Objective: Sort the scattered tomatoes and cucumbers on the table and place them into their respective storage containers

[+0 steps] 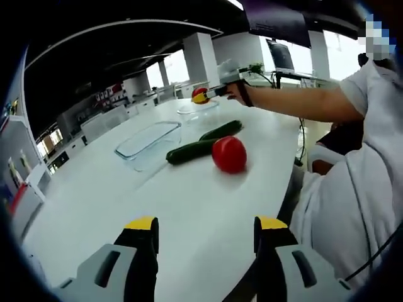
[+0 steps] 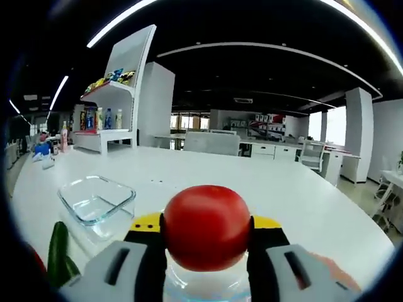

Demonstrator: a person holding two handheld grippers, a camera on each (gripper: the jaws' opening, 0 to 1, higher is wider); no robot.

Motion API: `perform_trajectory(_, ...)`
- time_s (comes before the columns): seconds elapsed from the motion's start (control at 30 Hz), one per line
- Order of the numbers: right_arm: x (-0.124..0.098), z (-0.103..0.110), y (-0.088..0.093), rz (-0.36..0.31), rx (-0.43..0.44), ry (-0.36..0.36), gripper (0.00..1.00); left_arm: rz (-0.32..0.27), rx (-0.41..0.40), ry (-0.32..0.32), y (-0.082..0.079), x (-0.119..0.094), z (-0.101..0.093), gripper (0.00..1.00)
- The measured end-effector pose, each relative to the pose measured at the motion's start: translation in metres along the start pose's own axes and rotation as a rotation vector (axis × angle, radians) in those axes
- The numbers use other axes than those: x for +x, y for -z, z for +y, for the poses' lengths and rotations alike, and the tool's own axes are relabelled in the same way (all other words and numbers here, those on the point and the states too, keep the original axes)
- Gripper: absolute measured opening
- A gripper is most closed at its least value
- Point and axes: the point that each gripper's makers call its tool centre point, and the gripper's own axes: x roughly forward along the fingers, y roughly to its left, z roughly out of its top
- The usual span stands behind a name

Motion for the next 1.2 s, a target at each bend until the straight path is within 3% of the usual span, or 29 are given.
perform_trajectory(0.2, 0.018, -0.004, 0.012, 0.049, -0.009, 0.020, 0.48, -0.003, -0.002, -0.006, 0.000, -0.002, 0.001, 0.60)
perform_trajectory(0.6, 0.030, 0.009, 0.026, 0.058, -0.033, -0.001, 0.49, 0.020, -0.021, -0.021, 0.010, -0.005, 0.004, 0.60)
perform_trajectory(0.9, 0.037, 0.021, 0.033, 0.091, -0.144, -0.048, 0.49, 0.024, -0.031, -0.032, 0.014, -0.008, 0.005, 0.60)
perform_trajectory(1.2, 0.041, 0.015, 0.037, 0.101, -0.118, -0.059, 0.49, 0.030, -0.046, -0.046, 0.018, -0.011, 0.008, 0.61)
